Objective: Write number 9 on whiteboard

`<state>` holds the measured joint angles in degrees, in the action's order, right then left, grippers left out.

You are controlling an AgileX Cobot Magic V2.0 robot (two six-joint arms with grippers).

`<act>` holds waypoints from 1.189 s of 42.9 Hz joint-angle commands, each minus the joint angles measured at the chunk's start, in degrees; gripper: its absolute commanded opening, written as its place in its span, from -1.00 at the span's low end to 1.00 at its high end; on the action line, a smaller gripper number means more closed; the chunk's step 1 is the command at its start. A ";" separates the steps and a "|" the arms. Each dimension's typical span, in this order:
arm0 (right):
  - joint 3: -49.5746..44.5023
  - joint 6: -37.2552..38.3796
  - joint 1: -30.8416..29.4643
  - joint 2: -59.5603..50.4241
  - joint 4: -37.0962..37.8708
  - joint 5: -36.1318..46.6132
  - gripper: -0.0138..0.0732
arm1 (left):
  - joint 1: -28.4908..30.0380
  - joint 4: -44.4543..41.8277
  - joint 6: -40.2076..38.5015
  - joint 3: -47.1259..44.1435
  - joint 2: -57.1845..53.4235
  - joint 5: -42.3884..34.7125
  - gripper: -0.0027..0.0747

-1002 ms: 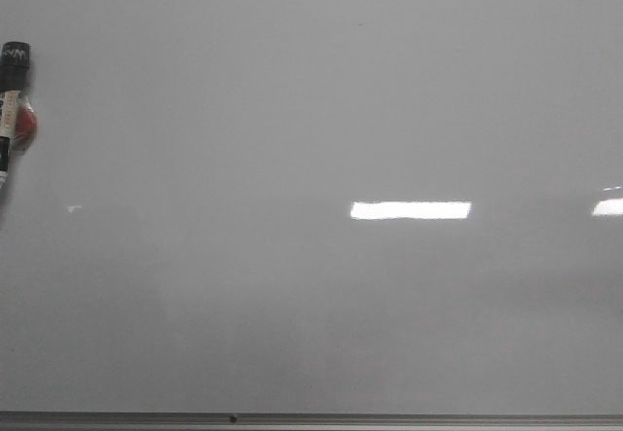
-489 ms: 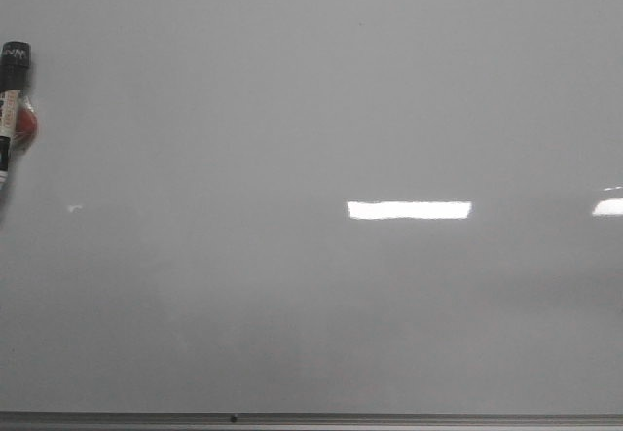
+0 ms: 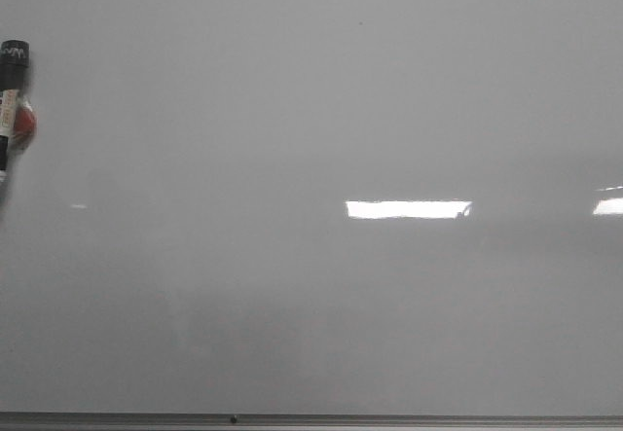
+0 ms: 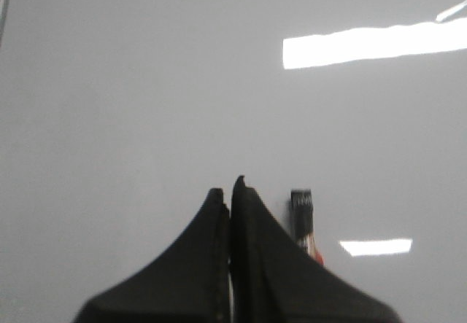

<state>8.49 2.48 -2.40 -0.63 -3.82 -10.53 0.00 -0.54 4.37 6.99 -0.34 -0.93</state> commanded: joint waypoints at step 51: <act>19.62 -0.38 -0.41 14.17 0.40 -11.79 0.56 | -2.49 7.90 0.41 20.22 24.62 16.19 0.80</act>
<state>26.00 2.37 -2.40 12.45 -3.70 -26.49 -0.75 4.18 4.37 25.17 18.68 19.10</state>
